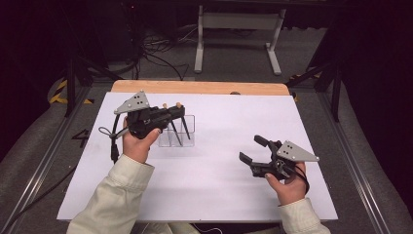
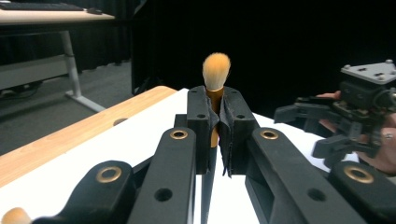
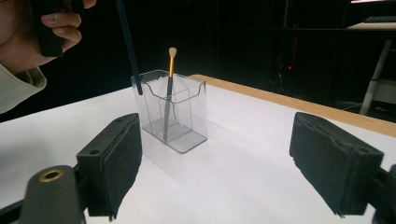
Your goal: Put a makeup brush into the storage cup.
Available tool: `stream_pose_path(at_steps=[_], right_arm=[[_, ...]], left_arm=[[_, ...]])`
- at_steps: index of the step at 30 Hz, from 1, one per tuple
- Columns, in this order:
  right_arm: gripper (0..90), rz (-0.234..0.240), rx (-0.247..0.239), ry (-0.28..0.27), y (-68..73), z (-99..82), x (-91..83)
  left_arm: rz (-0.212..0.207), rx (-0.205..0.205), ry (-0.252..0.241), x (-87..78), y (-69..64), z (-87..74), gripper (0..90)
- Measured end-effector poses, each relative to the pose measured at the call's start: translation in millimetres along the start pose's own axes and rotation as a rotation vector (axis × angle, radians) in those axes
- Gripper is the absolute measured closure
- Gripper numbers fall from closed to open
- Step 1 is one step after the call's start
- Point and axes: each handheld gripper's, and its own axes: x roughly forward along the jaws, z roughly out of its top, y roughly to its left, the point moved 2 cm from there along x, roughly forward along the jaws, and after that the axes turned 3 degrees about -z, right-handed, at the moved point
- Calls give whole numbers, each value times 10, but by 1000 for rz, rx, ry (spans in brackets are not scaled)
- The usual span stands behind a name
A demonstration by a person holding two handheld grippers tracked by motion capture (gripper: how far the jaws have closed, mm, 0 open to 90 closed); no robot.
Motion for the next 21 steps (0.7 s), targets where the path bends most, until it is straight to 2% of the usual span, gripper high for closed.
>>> stream_pose_path(at_steps=[4,6,11,21], right_arm=[[180,-14,0,-1,-13,-4,-50],[180,-16,2,-3,-16,-5,-58],[178,-28,6,-1,-33,-13,-96],[177,-35,1,3,-44,-24,-108]], left_arm=[[30,4,1,1,32,-3,836],[59,18,-3,7,50,-4,835],[104,29,13,5,83,-7,836],[203,57,22,-19,104,-11,836]])
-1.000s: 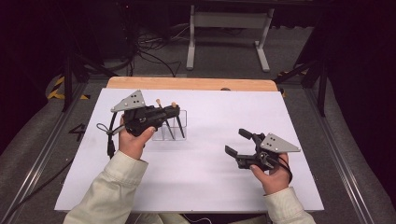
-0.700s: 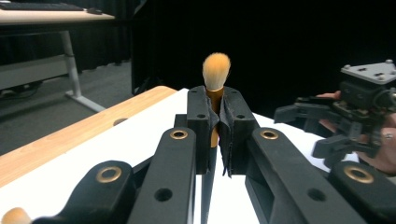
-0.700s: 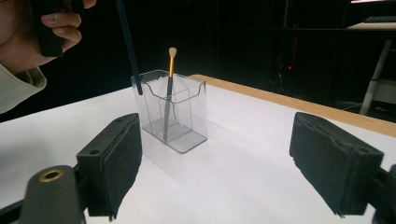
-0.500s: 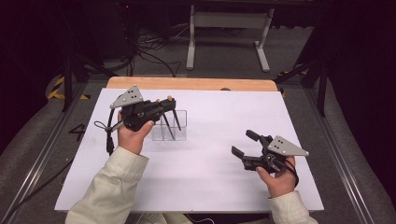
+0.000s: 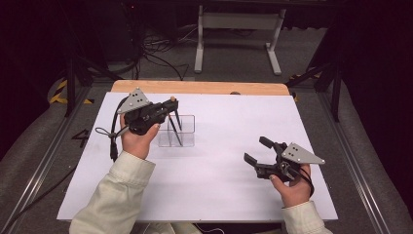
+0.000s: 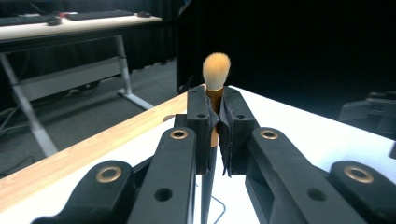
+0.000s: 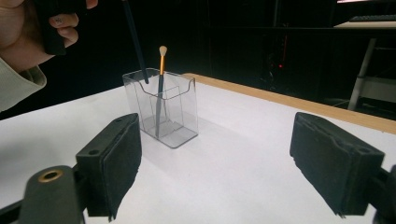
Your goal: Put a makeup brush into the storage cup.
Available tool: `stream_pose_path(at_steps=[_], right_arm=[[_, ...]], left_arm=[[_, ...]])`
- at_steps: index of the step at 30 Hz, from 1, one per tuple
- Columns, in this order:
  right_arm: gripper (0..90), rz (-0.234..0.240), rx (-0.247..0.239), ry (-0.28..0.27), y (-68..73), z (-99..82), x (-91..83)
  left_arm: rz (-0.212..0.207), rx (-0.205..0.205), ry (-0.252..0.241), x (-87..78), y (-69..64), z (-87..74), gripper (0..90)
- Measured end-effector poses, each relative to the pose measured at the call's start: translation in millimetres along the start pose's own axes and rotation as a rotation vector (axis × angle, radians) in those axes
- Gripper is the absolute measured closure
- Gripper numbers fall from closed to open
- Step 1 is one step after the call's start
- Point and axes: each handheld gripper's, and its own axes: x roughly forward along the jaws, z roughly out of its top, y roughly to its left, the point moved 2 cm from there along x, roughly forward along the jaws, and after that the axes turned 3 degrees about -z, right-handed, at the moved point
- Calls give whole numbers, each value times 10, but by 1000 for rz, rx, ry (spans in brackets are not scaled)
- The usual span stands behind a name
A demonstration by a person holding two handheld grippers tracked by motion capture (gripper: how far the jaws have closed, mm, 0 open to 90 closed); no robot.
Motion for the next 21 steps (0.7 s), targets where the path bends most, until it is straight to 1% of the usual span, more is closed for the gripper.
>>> stream_pose_path(at_steps=[3,5,7,11,17,19,21], right_arm=[[177,3,-1,2,8,-2,6],[175,2,1,2,9,-4,6],[175,2,1,6,9,-9,7],[175,6,0,9,14,-19,18],[174,6,0,12,20,-19,19],[174,4,-2,14,20,-21,19],[174,7,-1,14,21,-23,22]], left_arm=[[21,0,-2,-1,13,-9,836],[24,-2,-3,4,21,-18,835],[36,-1,-5,12,21,-23,835],[53,11,3,17,13,-27,835],[60,6,16,53,48,-65,835],[56,-9,24,78,61,-92,835],[59,-11,33,103,80,-117,835]])
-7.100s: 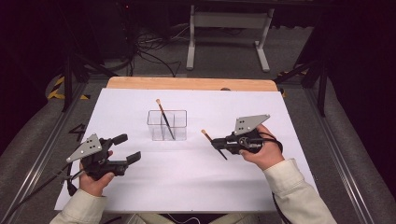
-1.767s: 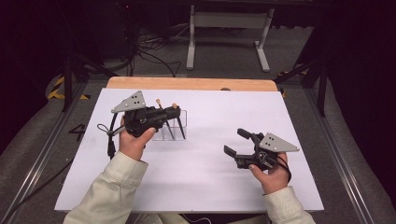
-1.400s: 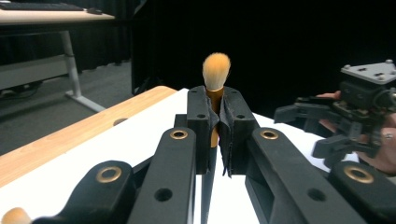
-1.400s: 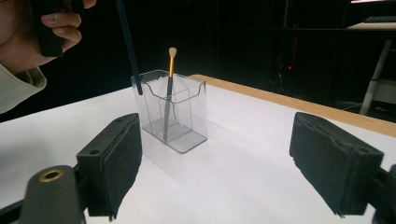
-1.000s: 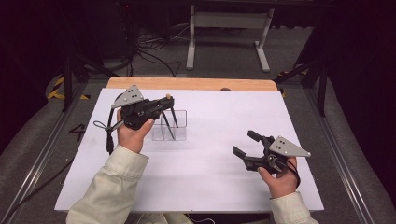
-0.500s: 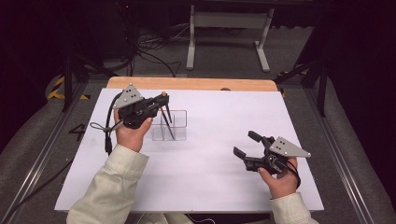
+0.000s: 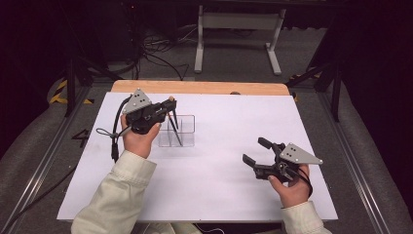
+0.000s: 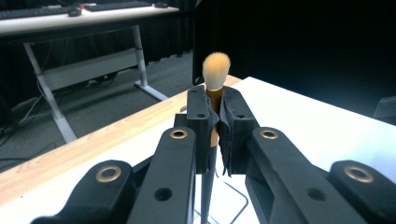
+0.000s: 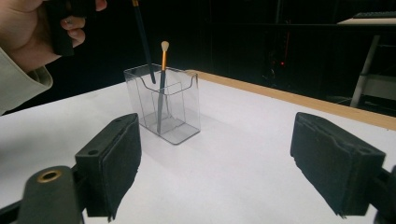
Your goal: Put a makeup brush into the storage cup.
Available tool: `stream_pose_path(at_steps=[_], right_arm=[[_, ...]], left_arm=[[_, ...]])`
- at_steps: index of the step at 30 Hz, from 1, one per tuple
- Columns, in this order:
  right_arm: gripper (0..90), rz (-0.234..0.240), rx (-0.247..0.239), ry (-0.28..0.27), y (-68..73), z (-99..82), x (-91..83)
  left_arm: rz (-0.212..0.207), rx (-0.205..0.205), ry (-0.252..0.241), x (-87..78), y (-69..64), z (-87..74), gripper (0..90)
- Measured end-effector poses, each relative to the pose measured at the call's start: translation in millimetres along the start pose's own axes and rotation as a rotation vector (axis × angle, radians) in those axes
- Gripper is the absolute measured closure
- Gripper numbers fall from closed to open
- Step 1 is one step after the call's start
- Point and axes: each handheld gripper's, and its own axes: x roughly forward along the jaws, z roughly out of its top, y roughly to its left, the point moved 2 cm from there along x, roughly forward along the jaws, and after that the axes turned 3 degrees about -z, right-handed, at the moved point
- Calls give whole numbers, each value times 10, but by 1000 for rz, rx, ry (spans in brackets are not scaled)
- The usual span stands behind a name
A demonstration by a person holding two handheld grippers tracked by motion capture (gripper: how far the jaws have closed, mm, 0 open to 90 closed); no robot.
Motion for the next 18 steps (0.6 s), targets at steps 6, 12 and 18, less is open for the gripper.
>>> stream_pose_path(at_steps=[6,12,18], right_arm=[[174,-2,2,0,-5,-2,-1],[173,-1,1,-3,-6,1,-3],[169,-2,4,-3,-9,5,-10]], left_arm=[[-6,-19,18,55,46,-62,835],[-30,-46,53,119,76,-120,834],[-37,-77,90,165,106,-164,833]])
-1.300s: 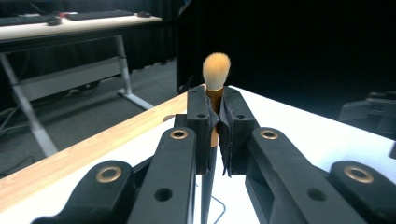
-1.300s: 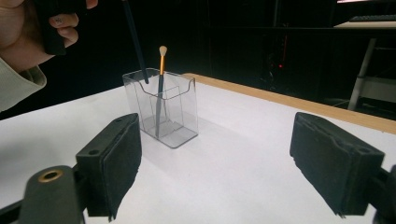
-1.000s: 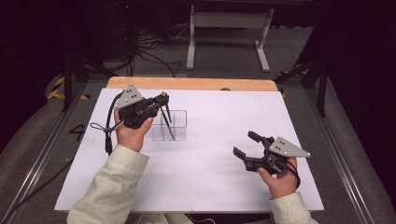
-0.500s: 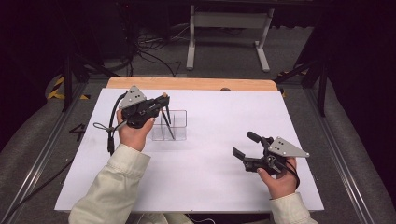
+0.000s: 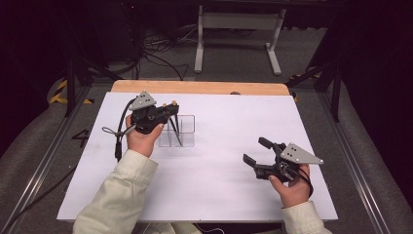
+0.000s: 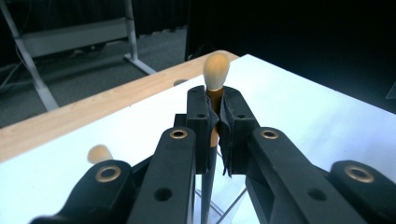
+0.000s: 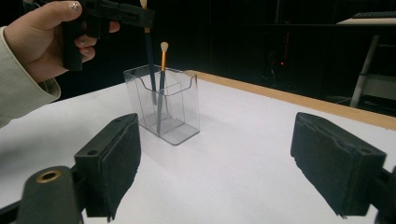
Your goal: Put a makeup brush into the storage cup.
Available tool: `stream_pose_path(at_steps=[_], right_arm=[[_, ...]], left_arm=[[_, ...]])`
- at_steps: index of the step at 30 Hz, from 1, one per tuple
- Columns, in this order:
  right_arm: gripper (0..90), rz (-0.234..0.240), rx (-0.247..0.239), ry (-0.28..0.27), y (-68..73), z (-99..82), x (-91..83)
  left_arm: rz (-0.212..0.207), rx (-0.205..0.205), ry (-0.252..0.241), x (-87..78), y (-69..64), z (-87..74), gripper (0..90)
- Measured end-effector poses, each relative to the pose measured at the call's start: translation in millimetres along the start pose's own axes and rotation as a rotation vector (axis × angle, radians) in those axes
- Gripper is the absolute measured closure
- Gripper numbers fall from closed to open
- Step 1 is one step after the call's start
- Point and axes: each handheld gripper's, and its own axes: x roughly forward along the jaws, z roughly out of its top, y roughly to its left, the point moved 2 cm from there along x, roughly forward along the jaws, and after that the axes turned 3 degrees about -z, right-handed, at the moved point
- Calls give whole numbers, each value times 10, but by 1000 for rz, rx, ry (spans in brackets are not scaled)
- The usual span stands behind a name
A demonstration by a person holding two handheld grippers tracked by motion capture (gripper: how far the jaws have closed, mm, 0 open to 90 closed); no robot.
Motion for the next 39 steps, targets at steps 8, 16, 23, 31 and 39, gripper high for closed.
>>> stream_pose_path(at_steps=[8,16,23,31,39], right_arm=[[170,-4,2,-5,-9,4,-9],[170,-4,-2,-7,-12,18,-8],[166,4,1,-9,-41,41,23],[149,21,1,-12,-95,105,105],[132,42,-10,27,-178,129,197]], left_arm=[[-24,-24,38,46,33,-40,831],[-73,-45,0,39,27,-36,470],[-35,-5,-21,-176,-57,-8,274],[-16,26,-39,-480,-129,-92,251],[-17,54,-46,-679,-187,-261,223]])
